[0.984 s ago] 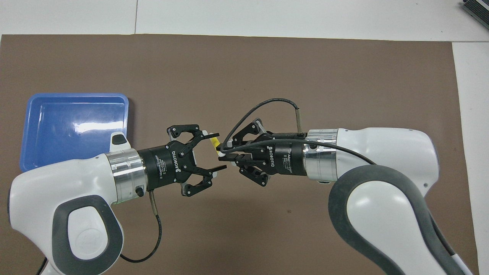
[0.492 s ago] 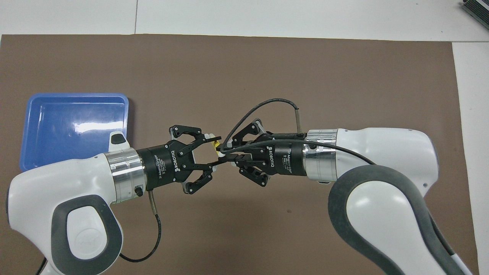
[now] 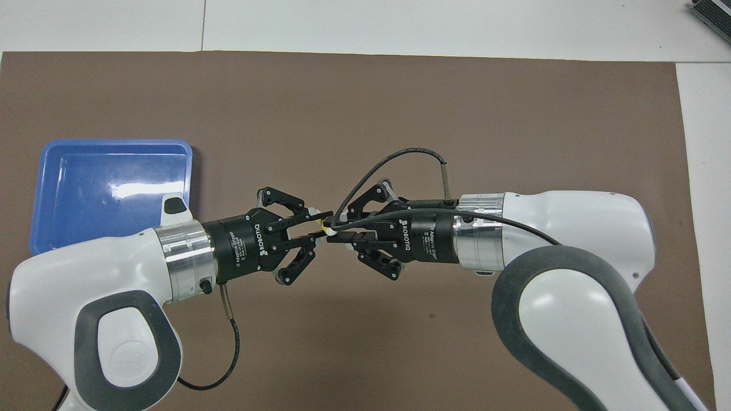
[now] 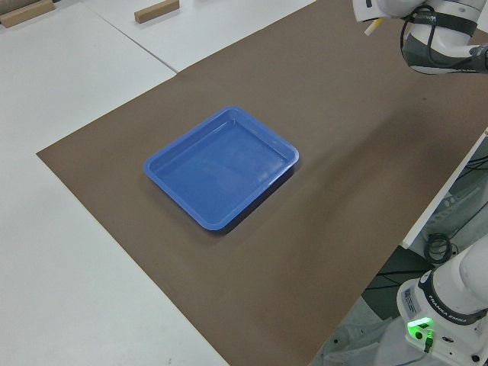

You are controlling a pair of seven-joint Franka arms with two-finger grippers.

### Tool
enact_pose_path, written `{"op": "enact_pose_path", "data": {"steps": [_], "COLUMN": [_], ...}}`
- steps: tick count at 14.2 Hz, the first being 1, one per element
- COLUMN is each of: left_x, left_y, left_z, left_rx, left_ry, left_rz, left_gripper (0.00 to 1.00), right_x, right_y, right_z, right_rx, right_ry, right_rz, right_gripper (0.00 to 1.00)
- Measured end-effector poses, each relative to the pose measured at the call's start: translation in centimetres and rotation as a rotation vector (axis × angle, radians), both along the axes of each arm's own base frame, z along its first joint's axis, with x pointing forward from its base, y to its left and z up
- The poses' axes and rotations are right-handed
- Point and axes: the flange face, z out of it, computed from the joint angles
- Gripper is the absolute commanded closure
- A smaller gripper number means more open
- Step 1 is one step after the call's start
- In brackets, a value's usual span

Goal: Right arm passes pens to left for tray arrangement
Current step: 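Close the left gripper on the yellow pen held by the right gripper, then pull the yellow pen away with the left gripper while the right gripper releases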

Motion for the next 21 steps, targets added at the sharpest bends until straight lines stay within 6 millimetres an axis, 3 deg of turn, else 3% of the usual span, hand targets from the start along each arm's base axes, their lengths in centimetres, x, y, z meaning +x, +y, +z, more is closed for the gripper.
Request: {"op": "enact_pose_path", "data": {"steps": [4,5,6,8,12,15,17,21], "left_x": [0.0,0.0,0.0,-0.3,-0.4,-0.5,-0.1,1.1], "left_y": [0.0,0.0,0.0,-0.4,-0.5,-0.1,1.7,8.4], "left_z": [0.0,0.0,0.0,0.0,-0.4,-0.9,-1.5,-2.5], "left_rx": [0.003,0.003,0.003,0.004,0.061,0.195,0.302,0.516], "left_ry": [-0.011,-0.011,-0.011,-0.010,-0.073,-0.179,-0.241,-0.380], "left_rz": [-0.007,-0.007,-0.008,-0.019,-0.080,-0.236,-0.375,-0.738], "left_gripper": [1.00,1.00,1.00,1.00,1.00,1.00,1.00,1.00], "right_x": [0.0,0.0,0.0,0.1,0.4,0.6,0.7,0.4], "right_y": [0.0,0.0,0.0,0.0,-0.1,-0.2,-0.3,-0.5], "right_z": [0.0,0.0,0.0,0.2,0.9,1.4,1.4,0.3], "right_rx": [0.000,0.000,0.000,0.000,-0.005,-0.145,-0.267,-0.453], "right_ry": [0.000,0.000,0.000,-0.007,-0.031,-0.138,-0.242,-0.422], "right_rz": [0.001,0.001,0.000,-0.007,-0.013,0.059,0.138,0.358], "right_gripper": [1.00,0.70,0.58,0.00,0.00,0.00,0.00,0.00]}}
